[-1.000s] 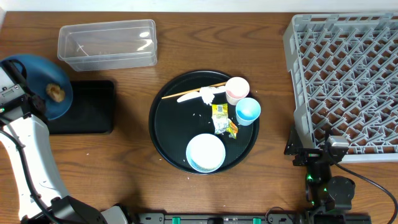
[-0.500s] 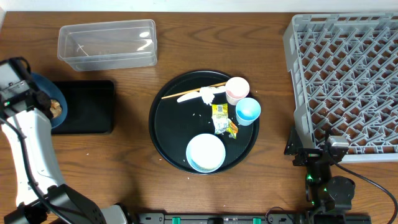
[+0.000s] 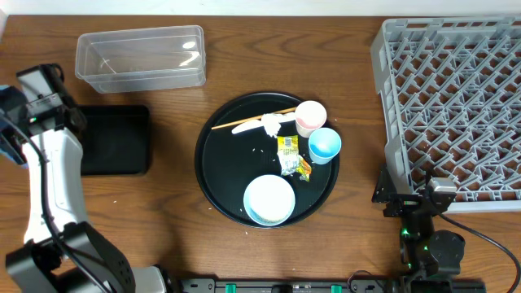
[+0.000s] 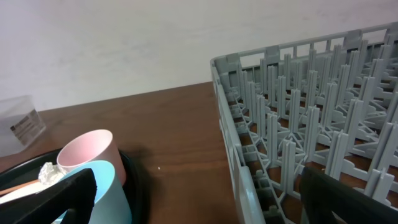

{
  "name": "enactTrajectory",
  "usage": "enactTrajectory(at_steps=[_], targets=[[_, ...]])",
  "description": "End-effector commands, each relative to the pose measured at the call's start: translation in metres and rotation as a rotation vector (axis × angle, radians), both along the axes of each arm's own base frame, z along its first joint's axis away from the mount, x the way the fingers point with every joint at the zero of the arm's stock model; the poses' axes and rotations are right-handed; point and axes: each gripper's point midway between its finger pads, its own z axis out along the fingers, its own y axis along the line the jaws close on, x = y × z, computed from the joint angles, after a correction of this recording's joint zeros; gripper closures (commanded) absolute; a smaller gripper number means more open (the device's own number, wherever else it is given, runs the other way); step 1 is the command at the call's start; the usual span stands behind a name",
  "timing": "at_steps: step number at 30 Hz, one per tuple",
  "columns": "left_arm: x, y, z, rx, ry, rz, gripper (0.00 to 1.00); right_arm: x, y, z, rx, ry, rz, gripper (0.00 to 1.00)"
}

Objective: Sort waste into correct bins and load items into the dishwasher rack
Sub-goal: 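Lift the blue plate left and tip the food scrap onto the black tray, then hold the tilted blue plate over the black tray, shaking it empty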

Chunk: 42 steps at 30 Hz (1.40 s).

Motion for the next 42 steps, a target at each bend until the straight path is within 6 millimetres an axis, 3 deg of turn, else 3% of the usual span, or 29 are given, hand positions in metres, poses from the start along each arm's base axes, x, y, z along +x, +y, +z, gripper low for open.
enactTrajectory(at_steps=[1, 10, 16, 27, 33, 42], targets=[[0.005, -0.002, 0.011, 0.062, 0.027, 0.010, 0.94, 0.000, 0.001, -0.002, -0.015, 0.005, 0.004, 0.01], [0.019, -0.008, 0.001, 0.112, 0.098, 0.001, 0.94, 0.000, 0.001, -0.002, -0.015, 0.005, 0.003, 0.01], [0.023, -0.007, 0.022, 0.228, 0.131, 0.030, 0.94, 0.000, 0.001, -0.002, -0.015, 0.005, 0.004, 0.01], [0.022, -0.008, 0.025, 0.241, 0.148, 0.034, 0.94, 0.000, 0.001, -0.002, -0.015, 0.005, 0.004, 0.01], [0.033, -0.023, 0.007, 0.190, 0.168, -0.046, 0.94, 0.000, 0.001, -0.002, -0.015, 0.005, 0.004, 0.01], [0.034, -0.026, 0.005, 0.184, 0.200, -0.068, 0.94, 0.000, 0.001, -0.002, -0.015, 0.005, 0.004, 0.01]])
